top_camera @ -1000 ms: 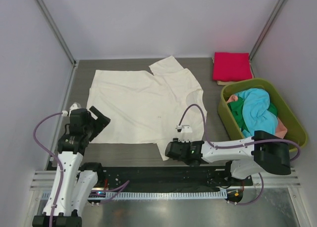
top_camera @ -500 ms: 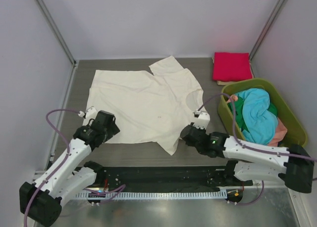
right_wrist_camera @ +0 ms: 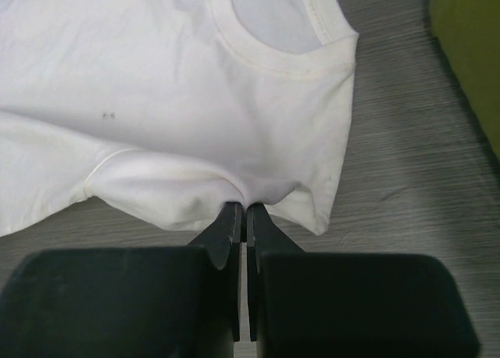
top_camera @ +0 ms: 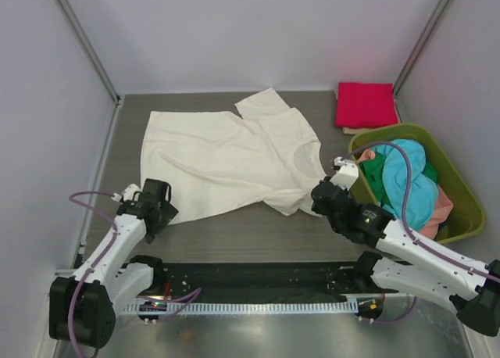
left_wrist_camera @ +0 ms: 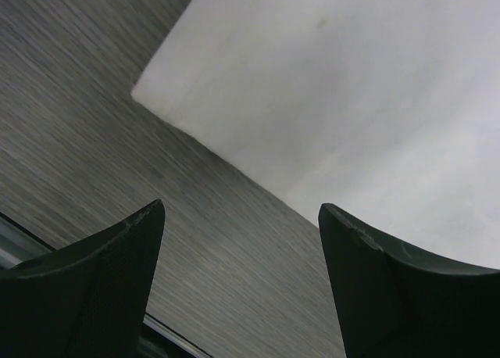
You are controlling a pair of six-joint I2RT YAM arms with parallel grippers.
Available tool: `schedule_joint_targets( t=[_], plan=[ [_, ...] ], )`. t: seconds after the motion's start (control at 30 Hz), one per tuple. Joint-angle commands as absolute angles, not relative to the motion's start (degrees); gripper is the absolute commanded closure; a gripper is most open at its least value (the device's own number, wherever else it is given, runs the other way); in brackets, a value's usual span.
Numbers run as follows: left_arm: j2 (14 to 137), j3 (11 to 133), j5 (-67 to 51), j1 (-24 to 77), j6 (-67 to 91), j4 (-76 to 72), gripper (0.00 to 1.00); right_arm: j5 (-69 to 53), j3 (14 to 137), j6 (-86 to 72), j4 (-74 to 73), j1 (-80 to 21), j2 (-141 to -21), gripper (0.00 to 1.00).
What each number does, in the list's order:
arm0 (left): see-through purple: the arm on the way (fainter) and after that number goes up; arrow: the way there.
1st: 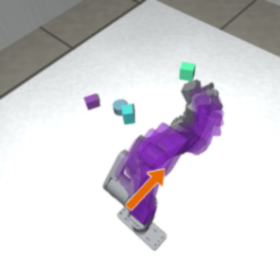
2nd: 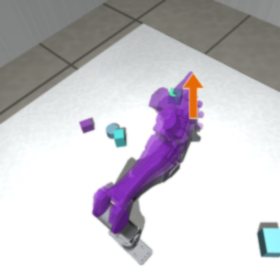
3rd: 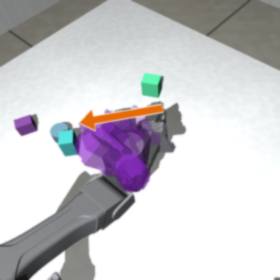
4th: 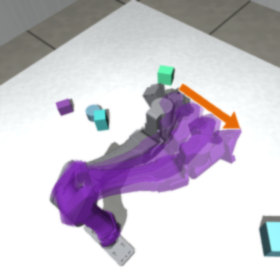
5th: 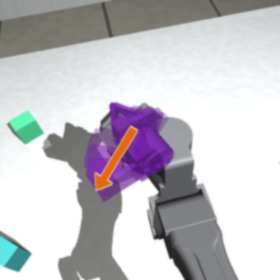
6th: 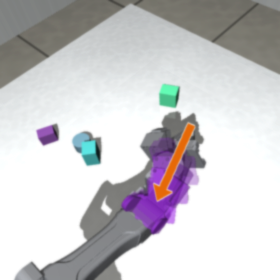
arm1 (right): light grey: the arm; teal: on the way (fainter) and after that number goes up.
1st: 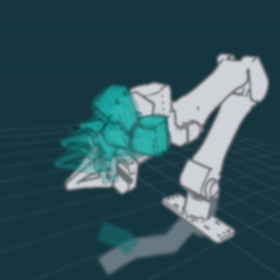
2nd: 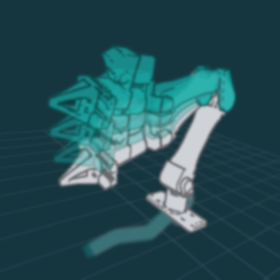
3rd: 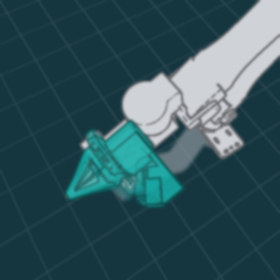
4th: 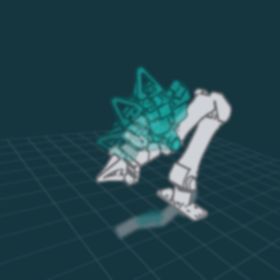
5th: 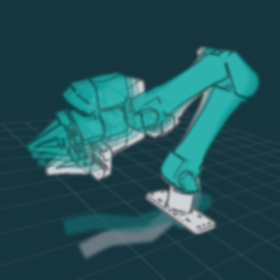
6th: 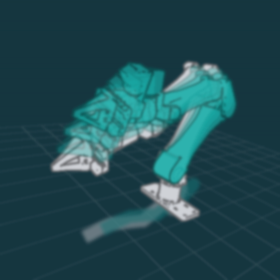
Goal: Fold and stack the t-shirts
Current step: Fold the tshirt
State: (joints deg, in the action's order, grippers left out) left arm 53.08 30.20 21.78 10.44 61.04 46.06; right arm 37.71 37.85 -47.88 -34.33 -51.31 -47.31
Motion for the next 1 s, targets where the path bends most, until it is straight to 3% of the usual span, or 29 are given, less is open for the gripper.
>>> schedule_joint_targets(
  t=[0.0,0.2,0.57,0.67,0.7,0.77,0.8,0.83,0.97],
  plan=[
    [54.6,28.6,17.8,9.8,61.3,42.8,0.20,41.0,40.8,-43.0,-34.2,-47.6,-47.9,0.99],
    [54.9,28.1,21.4,9.7,60.9,42.1,0.29,30.1,38.4,-38.1,-29.2,-34.6,-48.0,0.99],
    [62.5,25.9,17.4,12.1,61.5,32.0,0.39,26.6,36.7,-37.4,-26.8,-33.9,-50.1,0.99],
    [63.0,25.2,18.0,12.3,61.3,31.5,0.49,26.7,36.7,-37.4,-26.7,-33.9,-50.6,0.99],
    [62.8,25.1,17.8,12.3,61.3,31.0,0.61,26.6,36.6,-37.4,-26.6,-33.9,-50.8,0.99],
    [62.4,24.9,17.8,12.3,61.3,30.6,0.73,26.7,36.5,-37.6,-26.6,-34.0,-51.2,0.99],
    [61.8,25.1,17.8,12.3,60.9,30.6,0.92,26.5,36.6,-37.6,-26.6,-33.9,-51.3,0.99],
    [61.3,25.6,18.1,12.3,60.6,31.3,0.98,26.3,36.7,-37.7,-26.5,-33.9,-51.5,0.99],
    [55.8,30.4,19.4,12.3,58.3,37.6,1.00,24.7,36.9,-37.6,-26.9,-33.9,-51.2,0.99]
  ],
)
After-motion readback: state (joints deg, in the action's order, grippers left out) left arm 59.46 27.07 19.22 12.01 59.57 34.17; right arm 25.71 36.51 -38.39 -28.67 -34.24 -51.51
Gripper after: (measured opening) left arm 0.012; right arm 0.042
